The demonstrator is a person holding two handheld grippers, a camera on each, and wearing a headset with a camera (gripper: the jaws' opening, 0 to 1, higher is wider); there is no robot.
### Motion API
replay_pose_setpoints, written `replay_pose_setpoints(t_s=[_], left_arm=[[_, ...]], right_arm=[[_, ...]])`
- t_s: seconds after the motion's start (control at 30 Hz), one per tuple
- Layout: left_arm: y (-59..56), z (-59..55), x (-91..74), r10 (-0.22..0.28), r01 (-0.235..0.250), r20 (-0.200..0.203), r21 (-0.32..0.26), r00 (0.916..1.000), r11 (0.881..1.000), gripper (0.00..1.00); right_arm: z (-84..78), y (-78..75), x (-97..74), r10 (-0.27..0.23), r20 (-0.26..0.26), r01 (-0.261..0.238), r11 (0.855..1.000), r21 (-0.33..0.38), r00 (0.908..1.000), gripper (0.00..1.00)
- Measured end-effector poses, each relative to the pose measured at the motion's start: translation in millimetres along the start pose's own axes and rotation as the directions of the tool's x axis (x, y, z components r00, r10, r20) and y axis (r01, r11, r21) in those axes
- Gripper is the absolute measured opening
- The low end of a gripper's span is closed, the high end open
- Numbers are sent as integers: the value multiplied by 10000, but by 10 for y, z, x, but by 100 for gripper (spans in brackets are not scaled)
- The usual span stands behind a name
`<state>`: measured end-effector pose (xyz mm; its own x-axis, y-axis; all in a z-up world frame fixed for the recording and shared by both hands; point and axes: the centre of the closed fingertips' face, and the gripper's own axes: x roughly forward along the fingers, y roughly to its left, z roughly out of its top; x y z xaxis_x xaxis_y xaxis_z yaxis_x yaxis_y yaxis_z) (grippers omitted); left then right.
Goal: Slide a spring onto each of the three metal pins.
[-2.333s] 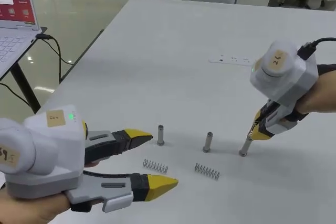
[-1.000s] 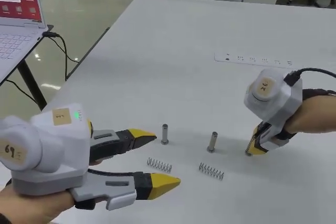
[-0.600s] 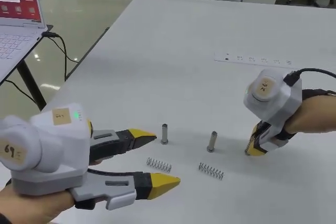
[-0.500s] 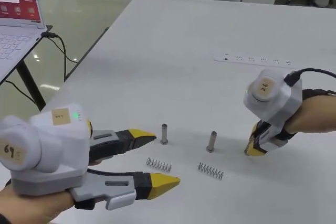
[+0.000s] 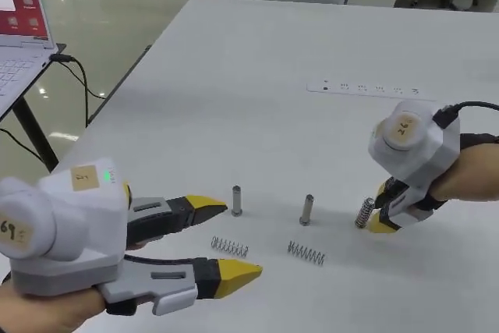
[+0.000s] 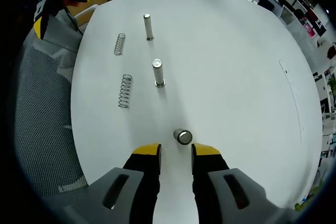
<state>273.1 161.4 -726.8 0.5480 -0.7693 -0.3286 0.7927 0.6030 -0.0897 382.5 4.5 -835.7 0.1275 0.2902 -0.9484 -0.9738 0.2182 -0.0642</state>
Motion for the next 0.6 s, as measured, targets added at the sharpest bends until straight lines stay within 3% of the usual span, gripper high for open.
replay_pose_setpoints(t_s=[0.27, 0.6], left_arm=[[-8, -3, 6, -56, 56, -35, 50, 10000, 10000, 45], [-13, 12, 16, -137, 138, -75, 161, 9999, 9998, 44]], right_arm=[[-67, 72, -19, 36, 65, -37, 9999, 124, 10000, 20], [-14, 314, -35, 428, 244, -434, 9988, 227, 9988, 19]])
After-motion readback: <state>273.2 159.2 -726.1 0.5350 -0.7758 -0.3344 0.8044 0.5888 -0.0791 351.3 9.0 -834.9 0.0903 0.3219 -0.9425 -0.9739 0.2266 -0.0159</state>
